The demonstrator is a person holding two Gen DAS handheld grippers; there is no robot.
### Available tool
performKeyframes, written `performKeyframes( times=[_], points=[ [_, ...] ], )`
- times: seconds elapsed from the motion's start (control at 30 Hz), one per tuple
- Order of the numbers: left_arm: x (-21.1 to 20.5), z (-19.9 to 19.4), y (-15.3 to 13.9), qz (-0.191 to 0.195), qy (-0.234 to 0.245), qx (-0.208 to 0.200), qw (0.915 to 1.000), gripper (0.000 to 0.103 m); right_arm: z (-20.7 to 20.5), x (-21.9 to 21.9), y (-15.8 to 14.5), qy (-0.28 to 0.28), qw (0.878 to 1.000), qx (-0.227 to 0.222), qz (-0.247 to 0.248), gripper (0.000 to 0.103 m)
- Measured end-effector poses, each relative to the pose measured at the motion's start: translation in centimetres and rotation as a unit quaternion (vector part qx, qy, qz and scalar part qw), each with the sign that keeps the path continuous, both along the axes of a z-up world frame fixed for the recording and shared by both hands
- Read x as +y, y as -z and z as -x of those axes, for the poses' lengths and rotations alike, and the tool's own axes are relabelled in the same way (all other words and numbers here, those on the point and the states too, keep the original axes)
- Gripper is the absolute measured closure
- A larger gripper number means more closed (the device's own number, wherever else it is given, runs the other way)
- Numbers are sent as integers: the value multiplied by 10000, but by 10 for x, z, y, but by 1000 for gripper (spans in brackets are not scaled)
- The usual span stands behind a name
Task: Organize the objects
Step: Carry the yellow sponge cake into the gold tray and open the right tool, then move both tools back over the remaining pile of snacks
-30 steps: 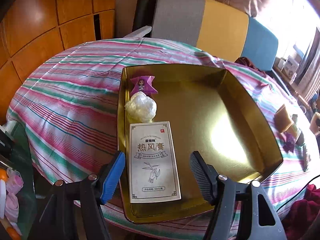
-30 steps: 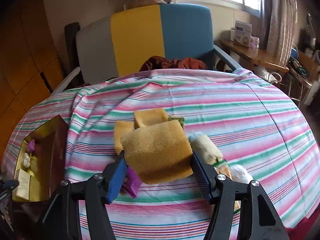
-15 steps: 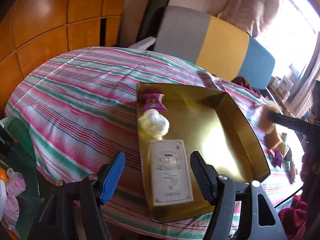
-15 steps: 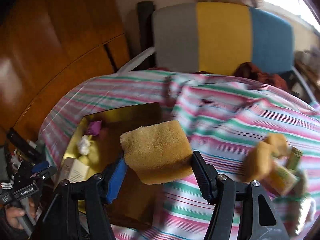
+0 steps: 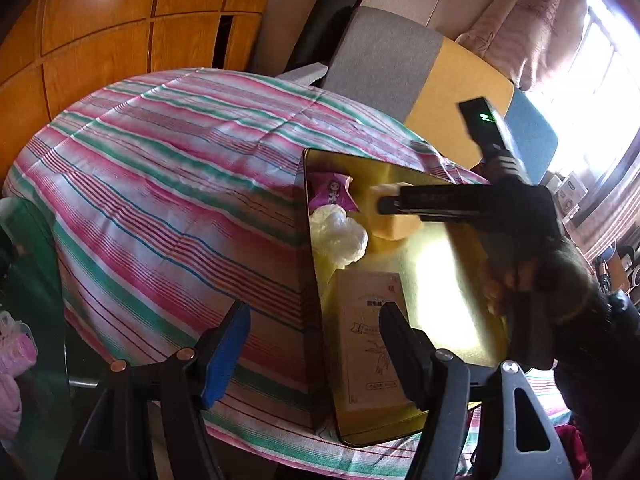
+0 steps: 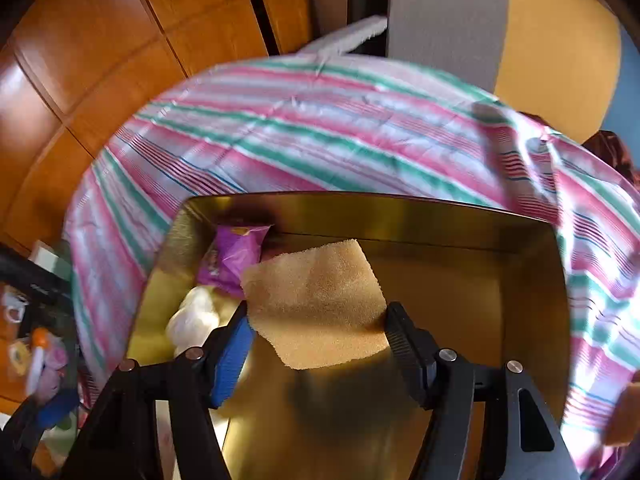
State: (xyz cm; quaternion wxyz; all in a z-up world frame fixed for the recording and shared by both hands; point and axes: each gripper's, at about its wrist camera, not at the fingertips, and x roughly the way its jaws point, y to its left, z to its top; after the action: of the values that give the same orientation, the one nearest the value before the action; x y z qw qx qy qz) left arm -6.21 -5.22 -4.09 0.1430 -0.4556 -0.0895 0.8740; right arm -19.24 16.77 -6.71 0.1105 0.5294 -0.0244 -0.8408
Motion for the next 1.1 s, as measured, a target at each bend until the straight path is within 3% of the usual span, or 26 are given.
performKeyframes(
  times=[0.1, 0.17, 0.2, 0.57, 0.83, 1.1],
  points=[
    [0, 1, 3, 22, -9, -23, 10000, 36, 10, -6, 9, 72, 9999, -31, -93, 30],
    [0, 0, 2, 19, -17, 5, 10000, 36, 12, -3, 7, 105, 9999, 59, 101, 7],
    [0, 0, 1, 30, -25, 22, 10000, 36, 10, 1, 3, 137, 9997, 139, 171, 5],
    [13, -12, -13, 323, 41, 311, 9990, 36, -50, 41, -37, 447, 9950, 746, 489, 0],
    [39, -25, -31, 511, 328, 608, 9963, 36, -115, 85, -67, 643, 9896, 1271, 193, 0],
    [74, -33, -39, 572, 731, 666, 9935, 36, -166, 164, -78, 1253, 9817, 1425, -173, 0]
  ],
)
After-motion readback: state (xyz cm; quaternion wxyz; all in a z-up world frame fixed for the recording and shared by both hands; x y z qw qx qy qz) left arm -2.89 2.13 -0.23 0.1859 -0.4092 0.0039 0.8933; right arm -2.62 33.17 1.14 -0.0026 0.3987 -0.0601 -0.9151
